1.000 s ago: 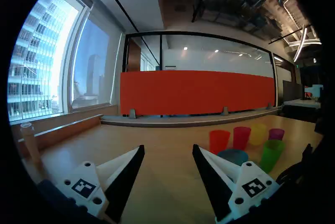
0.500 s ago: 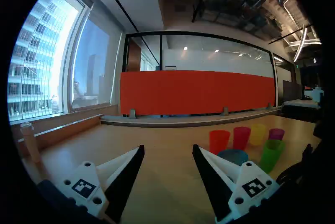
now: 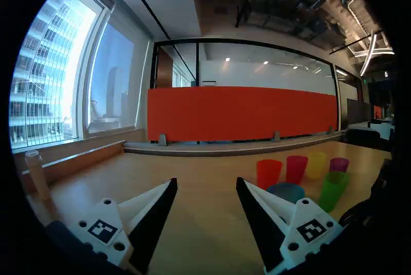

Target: Pour water

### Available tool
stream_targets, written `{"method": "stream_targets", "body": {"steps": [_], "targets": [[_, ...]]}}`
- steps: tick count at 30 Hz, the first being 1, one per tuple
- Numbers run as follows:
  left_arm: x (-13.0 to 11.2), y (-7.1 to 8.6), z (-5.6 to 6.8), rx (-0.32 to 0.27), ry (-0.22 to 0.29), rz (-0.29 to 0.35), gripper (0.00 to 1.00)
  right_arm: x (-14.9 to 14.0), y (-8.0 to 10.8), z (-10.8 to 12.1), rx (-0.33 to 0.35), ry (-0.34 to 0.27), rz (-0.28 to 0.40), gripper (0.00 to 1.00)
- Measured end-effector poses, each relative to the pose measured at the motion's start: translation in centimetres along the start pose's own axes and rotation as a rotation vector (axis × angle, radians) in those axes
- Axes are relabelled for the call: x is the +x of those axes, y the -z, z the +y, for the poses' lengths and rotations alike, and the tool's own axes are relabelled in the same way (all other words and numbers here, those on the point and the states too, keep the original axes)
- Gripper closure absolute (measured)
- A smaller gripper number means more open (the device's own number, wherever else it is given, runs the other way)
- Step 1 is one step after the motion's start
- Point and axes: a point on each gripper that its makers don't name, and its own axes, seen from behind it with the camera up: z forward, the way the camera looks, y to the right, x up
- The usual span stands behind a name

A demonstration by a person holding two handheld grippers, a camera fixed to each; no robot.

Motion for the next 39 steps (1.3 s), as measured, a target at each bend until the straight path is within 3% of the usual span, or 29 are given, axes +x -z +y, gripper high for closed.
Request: {"method": "stream_targets", "body": {"steps": [18,39], "targets": [[0.0,0.0,0.0,0.0,0.0,0.0,0.15,-2.7,-0.3,-0.7,0.02,-0.06,-0.026,0.0],[-0.1,0.0,0.1,0.0,0.0,0.0,0.15,-4.4,-0.2,-0.2,0.015,-0.044,-0.047,0.0]]}}
